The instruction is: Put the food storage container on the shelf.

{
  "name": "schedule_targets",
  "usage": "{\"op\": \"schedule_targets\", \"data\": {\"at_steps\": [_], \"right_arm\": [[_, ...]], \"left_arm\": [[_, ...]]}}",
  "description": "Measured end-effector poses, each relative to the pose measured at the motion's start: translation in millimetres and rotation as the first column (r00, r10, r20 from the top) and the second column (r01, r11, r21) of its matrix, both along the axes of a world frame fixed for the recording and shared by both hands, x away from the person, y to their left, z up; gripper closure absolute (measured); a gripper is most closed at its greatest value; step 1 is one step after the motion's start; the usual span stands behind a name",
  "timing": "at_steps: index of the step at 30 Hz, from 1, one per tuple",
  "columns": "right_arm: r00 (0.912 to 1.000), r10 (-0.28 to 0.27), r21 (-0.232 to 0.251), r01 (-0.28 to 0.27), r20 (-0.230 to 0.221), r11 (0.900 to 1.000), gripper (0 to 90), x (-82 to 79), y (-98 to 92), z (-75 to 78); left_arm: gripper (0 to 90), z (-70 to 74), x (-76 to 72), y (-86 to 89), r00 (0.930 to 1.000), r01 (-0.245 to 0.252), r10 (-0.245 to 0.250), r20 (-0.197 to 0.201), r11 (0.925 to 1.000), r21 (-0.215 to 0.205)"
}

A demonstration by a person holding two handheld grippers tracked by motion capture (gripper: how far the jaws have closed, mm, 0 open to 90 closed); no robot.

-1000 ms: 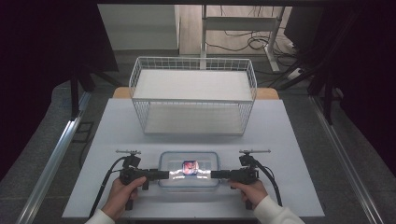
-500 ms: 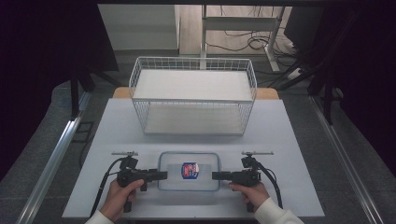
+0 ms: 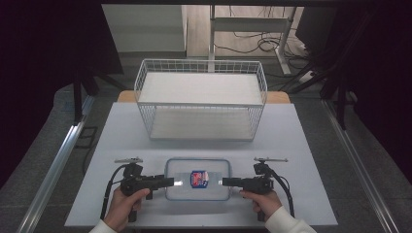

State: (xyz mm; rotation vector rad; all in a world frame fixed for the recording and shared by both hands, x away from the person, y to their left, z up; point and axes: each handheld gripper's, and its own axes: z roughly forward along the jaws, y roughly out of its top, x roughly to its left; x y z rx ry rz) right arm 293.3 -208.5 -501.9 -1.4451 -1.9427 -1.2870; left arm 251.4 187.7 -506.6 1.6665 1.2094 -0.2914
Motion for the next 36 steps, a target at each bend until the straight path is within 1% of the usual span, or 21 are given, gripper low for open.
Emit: {"op": "schedule_targets", "data": {"at_steps": [2,8,9,10,11,18,20,22,23,25,27,28,31,32,34,36], "right_arm": [[1.0000,-0.002,-0.001,0.002,-0.001,1.000,48.9,-0.2,0.1,0.5],[0.9998,-0.012,-0.011,0.012,0.018,1.000,48.8,-1.1,-0.5,4.6],[0.9995,-0.013,-0.013,0.013,0.028,1.000,48.8,-1.0,-0.7,5.4],[0.9995,-0.013,-0.013,0.013,0.028,1.000,48.8,-1.0,-0.7,5.4],[0.9992,-0.016,-0.014,0.016,0.036,1.000,48.9,-1.4,-1.3,7.7],[0.9974,-0.020,-0.018,0.021,0.069,1.000,48.9,-0.9,-2.0,12.5],[0.9973,-0.018,-0.015,0.019,0.071,1.000,49.0,-0.3,-1.7,14.3],[0.9963,-0.020,-0.015,0.021,0.084,1.000,49.1,1.2,-1.6,16.6],[0.9963,-0.020,-0.015,0.021,0.084,1.000,49.1,1.2,-1.6,16.6],[0.9941,-0.020,-0.021,0.022,0.106,1.000,49.1,5.0,-1.8,19.4],[0.9936,-0.017,-0.027,0.020,0.112,0.999,49.1,7.4,-1.1,21.3],[0.9924,-0.015,-0.033,0.019,0.122,0.999,49.1,9.6,-0.8,21.9],[0.9920,-0.016,-0.031,0.020,0.125,0.999,49.1,14.7,-0.3,24.0],[0.9920,-0.016,-0.031,0.020,0.125,0.999,49.1,14.7,-0.3,24.0],[0.9898,-0.018,-0.034,0.023,0.141,0.999,49.1,21.8,-1.2,27.4],[0.9890,-0.018,-0.039,0.024,0.147,0.999,49.1,25.0,-1.8,28.5]], "left_arm": [[49.9,0.2,-0.1,-0.2,1.0000,0.000,0.000,0.000,1.0000,0.002],[50.1,2.4,0.6,-2.2,1.0000,0.000,0.000,0.008,1.0000,0.002],[50.1,3.1,1.1,-2.3,1.0000,0.002,-0.002,0.009,1.0000,0.004],[50.1,3.1,1.1,-2.3,1.0000,0.002,-0.002,0.009,1.0000,0.004],[50.2,4.9,2.3,-2.8,0.9999,0.001,-0.001,0.015,1.0000,0.001],[50.4,9.0,5.5,-3.4,0.9996,0.004,-0.004,0.028,1.0000,0.002],[50.4,11.4,8.5,-2.7,0.9993,0.004,-0.004,0.037,1.0000,0.001],[50.6,13.6,12.4,-2.5,0.9989,0.006,-0.006,0.046,1.0000,0.001],[50.6,13.6,12.4,-2.5,0.9989,0.006,-0.006,0.046,1.0000,0.001],[50.7,13.0,15.8,-3.1,0.9988,0.008,-0.008,0.047,1.0000,-0.002],[50.7,12.3,18.6,-2.7,0.9990,0.007,-0.007,0.044,1.0000,-0.003],[50.8,12.5,19.8,-2.5,0.9989,0.006,-0.006,0.046,1.0000,-0.002],[50.8,15.3,26.0,-2.7,0.9986,0.002,-0.002,0.053,1.0000,-0.006],[50.9,15.3,26.0,-2.7,0.9986,0.002,-0.002,0.053,1.0000,-0.006],[50.9,16.8,34.8,-3.9,0.9982,0.010,-0.009,0.059,0.9999,-0.006],[50.9,16.0,40.2,-4.7,0.9981,0.013,-0.012,0.060,0.9999,-0.006]]}}
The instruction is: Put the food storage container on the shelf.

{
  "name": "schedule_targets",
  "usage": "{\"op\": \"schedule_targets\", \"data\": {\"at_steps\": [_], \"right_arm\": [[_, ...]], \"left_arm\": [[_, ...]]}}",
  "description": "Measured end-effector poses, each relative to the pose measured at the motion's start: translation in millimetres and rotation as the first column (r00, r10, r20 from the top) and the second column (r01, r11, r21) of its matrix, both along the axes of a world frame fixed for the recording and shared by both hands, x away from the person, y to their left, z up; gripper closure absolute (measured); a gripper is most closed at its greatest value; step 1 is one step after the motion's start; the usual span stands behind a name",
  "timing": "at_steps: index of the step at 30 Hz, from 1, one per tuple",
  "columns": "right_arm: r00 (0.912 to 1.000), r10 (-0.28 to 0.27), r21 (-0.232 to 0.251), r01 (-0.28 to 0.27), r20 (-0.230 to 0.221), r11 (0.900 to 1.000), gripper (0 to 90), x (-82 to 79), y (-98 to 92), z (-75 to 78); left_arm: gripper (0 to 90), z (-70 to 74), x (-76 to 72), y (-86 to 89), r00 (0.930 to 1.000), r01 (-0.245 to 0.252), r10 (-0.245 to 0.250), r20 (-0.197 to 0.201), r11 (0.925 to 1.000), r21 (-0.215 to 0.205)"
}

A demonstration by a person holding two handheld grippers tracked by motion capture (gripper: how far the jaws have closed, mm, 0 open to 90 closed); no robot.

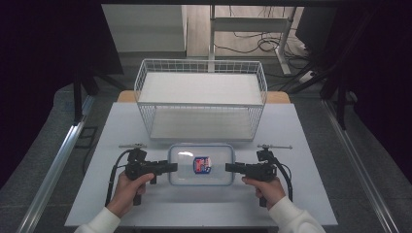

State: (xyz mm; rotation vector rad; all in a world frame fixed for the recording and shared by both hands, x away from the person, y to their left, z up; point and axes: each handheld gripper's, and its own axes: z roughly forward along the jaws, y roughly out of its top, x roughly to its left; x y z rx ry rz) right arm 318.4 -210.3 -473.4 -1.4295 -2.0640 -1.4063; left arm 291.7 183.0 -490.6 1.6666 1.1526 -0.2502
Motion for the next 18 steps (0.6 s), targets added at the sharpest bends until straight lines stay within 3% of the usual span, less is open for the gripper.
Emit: {"op": "schedule_targets", "data": {"at_steps": [8,18], "right_arm": [[0.9997,-0.007,0.000,0.007,0.022,1.000,49.0,20.5,1.6,2.5],[0.9973,-0.008,-0.016,0.009,0.073,1.000,48.9,58.9,6.6,4.2]], "left_arm": [[51.0,1.8,20.1,2.0,0.9993,-0.013,0.013,0.034,0.9999,-0.008],[51.3,-3.7,55.0,5.6,0.9980,-0.030,0.031,0.055,0.9994,-0.020]]}}
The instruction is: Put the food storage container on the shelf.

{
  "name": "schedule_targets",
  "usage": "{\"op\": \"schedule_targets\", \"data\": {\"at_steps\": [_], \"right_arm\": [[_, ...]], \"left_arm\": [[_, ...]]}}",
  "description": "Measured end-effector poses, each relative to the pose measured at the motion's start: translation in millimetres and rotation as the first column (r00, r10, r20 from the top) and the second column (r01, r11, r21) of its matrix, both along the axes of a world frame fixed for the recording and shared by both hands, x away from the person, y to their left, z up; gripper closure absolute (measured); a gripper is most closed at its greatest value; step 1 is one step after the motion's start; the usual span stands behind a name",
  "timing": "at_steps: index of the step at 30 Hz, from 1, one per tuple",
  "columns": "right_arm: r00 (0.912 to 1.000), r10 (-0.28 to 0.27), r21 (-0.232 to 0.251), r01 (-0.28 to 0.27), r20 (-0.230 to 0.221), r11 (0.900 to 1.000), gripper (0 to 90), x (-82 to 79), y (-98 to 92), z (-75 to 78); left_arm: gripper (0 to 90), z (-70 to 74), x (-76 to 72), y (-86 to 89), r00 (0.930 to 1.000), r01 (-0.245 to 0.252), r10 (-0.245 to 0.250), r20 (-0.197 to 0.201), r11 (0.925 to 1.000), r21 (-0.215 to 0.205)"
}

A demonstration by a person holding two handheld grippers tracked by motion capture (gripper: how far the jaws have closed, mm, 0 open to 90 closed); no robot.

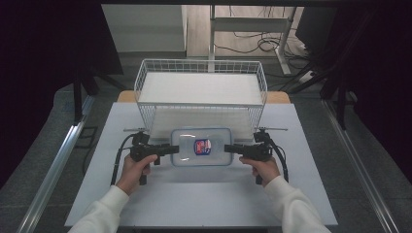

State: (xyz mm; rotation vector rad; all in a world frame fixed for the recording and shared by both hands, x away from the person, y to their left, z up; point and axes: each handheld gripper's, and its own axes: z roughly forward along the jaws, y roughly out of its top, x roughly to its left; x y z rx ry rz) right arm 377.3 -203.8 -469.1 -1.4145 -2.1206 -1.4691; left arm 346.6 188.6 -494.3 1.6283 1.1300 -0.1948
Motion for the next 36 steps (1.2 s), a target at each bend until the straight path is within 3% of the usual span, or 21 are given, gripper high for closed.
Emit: {"op": "schedule_targets", "data": {"at_steps": [6,13,25,36], "right_arm": [[0.9999,-0.007,0.026,0.007,-0.011,1.000,49.0,16.4,1.2,-6.0],[0.9997,-0.022,0.026,0.022,-0.011,0.999,48.9,32.1,0.9,-16.2],[0.9982,-0.048,0.023,0.049,-0.038,0.999,48.8,41.7,2.0,-29.3],[0.9907,-0.108,0.073,0.114,-0.083,0.991,48.3,46.0,1.9,-35.0]], "left_arm": [[51.4,-1.1,15.2,0.9,0.9995,-0.032,0.032,0.007,0.9994,-0.011],[51.6,-14.0,31.6,0.7,0.9987,-0.051,0.051,-0.002,0.9981,-0.035],[51.6,-28.7,42.5,1.1,0.9963,-0.077,0.075,-0.043,0.9948,-0.066],[51.1,-32.6,48.8,1.0,0.9901,-0.123,0.116,-0.079,0.9871,-0.102]]}}
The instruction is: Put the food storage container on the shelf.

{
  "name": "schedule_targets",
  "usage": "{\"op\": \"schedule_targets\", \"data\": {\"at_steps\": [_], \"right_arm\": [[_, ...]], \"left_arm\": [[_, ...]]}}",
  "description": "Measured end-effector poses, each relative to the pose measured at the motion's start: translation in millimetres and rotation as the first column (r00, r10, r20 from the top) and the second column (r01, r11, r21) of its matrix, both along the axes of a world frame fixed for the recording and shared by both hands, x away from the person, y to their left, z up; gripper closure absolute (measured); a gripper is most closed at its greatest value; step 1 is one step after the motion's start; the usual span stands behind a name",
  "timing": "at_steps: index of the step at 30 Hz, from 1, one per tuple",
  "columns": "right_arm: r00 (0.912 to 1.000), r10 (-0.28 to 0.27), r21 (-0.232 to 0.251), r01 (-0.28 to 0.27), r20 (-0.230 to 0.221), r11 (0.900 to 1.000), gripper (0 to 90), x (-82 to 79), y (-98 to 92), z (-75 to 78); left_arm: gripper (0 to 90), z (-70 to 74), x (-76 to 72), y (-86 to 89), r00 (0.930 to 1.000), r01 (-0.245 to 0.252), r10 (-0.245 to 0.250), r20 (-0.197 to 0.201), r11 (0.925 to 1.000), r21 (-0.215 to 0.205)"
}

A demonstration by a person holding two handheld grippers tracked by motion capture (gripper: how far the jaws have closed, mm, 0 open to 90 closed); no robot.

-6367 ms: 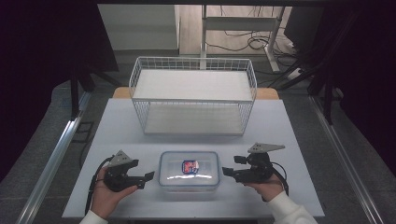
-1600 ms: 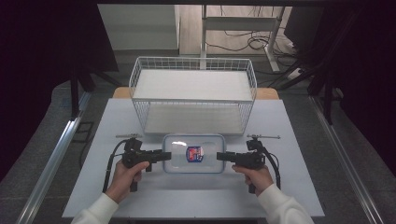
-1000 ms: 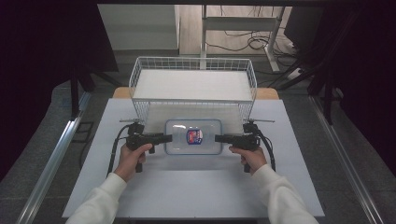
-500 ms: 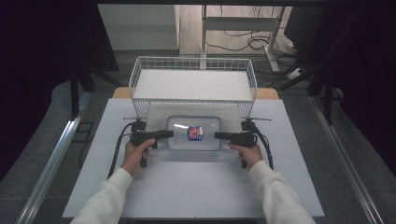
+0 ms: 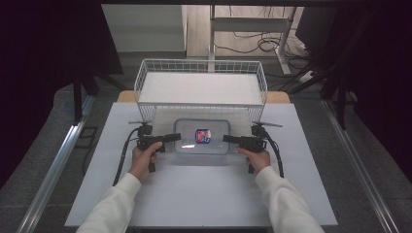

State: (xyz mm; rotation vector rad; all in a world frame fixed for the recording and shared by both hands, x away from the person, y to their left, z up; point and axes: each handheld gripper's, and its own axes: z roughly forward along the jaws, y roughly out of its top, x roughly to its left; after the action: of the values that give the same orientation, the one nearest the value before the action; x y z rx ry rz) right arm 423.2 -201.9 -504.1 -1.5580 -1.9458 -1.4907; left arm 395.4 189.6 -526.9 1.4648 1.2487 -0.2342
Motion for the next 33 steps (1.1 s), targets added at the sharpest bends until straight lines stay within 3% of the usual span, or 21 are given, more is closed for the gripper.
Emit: {"op": "schedule_targets", "data": {"at_steps": [4,10,17,21,25,30,31,33], "right_arm": [[0.9994,-0.029,0.016,0.029,-0.018,0.999,48.2,1.9,0.3,-1.8],[0.9976,-0.057,0.031,0.058,-0.039,0.998,48.1,4.7,1.3,-3.3],[0.9959,-0.078,0.038,0.080,-0.045,0.996,47.7,6.6,1.7,-5.3],[0.9955,-0.087,0.026,0.088,-0.038,0.996,46.7,4.9,3.1,-3.4],[0.9937,-0.110,-0.021,0.111,0.019,0.994,39.8,-0.4,6.2,1.5],[0.9858,-0.121,-0.105,0.133,0.117,0.986,32.6,-14.3,7.2,15.9],[0.9848,-0.115,-0.123,0.131,0.130,0.984,32.0,-17.0,7.1,18.0],[0.9789,-0.110,-0.151,0.136,0.172,0.979,32.4,-27.0,5.8,22.3]], "left_arm": [[51.2,-1.8,2.3,-0.5,0.9994,-0.024,0.024,-0.025,0.9994,-0.024],[50.7,-4.0,4.3,-0.7,0.9990,-0.035,0.034,-0.028,0.9987,-0.036],[48.8,-3.3,3.6,-1.8,0.9989,-0.044,0.043,-0.019,0.9990,-0.011],[41.0,-0.8,2.5,-1.7,0.9974,-0.070,0.070,-0.019,0.9976,-0.005],[34.8,2.3,-0.9,-1.7,0.9972,-0.075,0.075,0.000,0.9966,0.036],[29.8,19.3,-18.0,-3.4,0.9961,-0.072,0.064,0.060,0.9879,0.138],[29.0,19.3,-18.0,-3.4,0.9961,-0.072,0.064,0.060,0.9879,0.138],[28.9,28.9,-33.5,-4.1,0.9936,-0.071,0.057,0.098,0.9864,0.149]]}}
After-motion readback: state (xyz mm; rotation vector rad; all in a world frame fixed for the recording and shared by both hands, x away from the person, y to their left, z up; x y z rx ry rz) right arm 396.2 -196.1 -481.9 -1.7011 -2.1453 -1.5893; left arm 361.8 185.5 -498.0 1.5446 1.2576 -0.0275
